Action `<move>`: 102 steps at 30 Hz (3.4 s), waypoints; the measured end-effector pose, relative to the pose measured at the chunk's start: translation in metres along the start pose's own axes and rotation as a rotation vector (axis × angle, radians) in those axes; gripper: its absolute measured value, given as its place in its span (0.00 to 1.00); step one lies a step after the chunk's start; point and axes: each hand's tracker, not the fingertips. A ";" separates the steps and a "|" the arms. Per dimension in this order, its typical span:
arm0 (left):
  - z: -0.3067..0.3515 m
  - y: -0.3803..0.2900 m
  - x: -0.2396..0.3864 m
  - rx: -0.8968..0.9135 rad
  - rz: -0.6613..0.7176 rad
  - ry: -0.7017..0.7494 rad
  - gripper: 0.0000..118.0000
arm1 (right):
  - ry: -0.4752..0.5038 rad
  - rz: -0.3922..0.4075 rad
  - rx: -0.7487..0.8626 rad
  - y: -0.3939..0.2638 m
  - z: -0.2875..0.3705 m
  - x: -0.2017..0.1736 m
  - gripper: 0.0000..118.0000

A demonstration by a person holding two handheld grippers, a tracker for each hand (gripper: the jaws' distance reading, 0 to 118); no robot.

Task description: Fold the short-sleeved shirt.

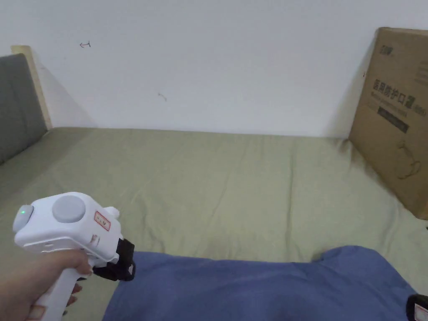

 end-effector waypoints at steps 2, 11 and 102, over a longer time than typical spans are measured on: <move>-0.024 0.013 0.000 0.002 -0.021 0.045 0.07 | -0.003 -0.015 -0.041 -0.003 -0.015 0.005 0.00; -0.089 0.048 0.002 0.016 -0.131 0.184 0.98 | 0.017 -0.059 -0.149 -0.034 -0.076 0.018 0.00; 0.003 -0.191 0.004 0.401 -0.197 0.119 0.97 | -0.308 -0.183 -0.332 -0.091 -0.050 0.165 0.86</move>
